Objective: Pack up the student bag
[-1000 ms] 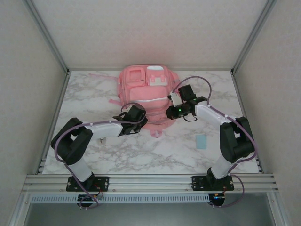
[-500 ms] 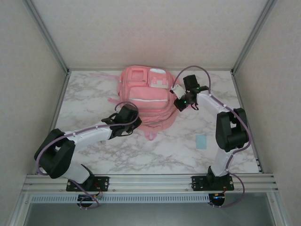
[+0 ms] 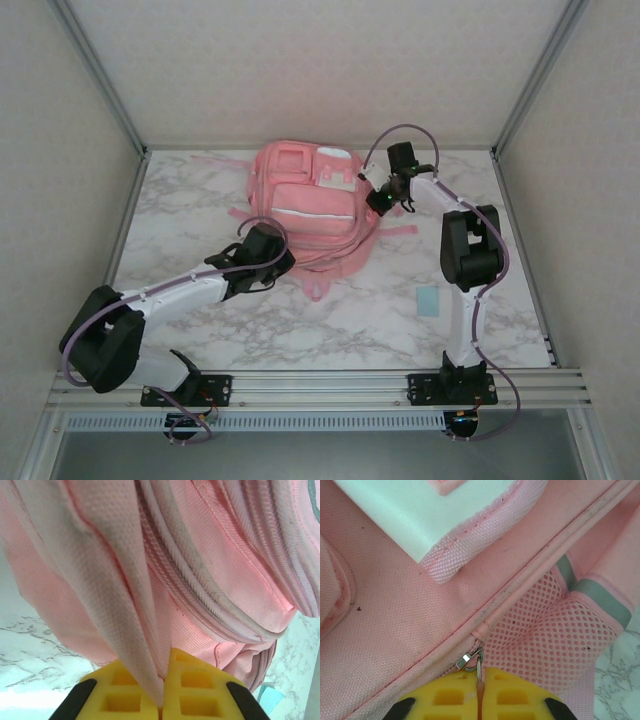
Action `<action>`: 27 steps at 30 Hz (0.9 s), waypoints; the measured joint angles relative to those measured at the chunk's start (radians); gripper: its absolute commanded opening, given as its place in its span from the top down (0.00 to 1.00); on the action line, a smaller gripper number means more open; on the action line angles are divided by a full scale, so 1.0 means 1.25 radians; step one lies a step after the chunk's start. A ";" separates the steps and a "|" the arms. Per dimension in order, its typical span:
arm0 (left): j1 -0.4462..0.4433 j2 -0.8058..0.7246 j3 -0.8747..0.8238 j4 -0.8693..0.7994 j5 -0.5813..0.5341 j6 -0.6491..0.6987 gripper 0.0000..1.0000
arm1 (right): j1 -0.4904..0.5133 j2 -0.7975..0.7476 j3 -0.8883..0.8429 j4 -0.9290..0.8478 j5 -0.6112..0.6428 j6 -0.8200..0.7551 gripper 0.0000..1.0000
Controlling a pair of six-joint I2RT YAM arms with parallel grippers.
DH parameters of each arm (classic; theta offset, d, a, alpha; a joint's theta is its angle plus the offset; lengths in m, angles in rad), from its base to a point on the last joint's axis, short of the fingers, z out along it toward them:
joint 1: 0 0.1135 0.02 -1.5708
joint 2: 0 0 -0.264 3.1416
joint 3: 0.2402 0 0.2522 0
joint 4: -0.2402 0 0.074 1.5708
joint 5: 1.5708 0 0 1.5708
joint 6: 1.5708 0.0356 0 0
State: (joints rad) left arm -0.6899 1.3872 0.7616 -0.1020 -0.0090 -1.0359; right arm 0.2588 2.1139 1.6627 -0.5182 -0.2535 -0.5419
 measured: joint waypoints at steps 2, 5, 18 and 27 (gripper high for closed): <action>0.000 0.000 -0.002 0.001 0.001 0.004 1.00 | 0.000 -0.001 -0.006 0.023 -0.008 0.017 1.00; 0.000 -0.001 -0.004 0.003 0.003 0.013 1.00 | 0.000 -0.002 -0.018 0.049 -0.020 0.054 0.97; 0.005 -0.002 -0.005 -0.041 0.000 0.071 1.00 | -0.044 -0.109 -0.025 0.044 -0.088 0.210 0.49; 0.006 0.002 0.006 -0.046 -0.001 0.119 1.00 | 0.003 -0.260 -0.131 0.068 -0.210 0.415 0.52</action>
State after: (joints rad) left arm -0.6823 1.3899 0.7692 -0.1600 -0.0101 -0.8867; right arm 0.2623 1.7885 1.4990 -0.4328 -0.5156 -0.0231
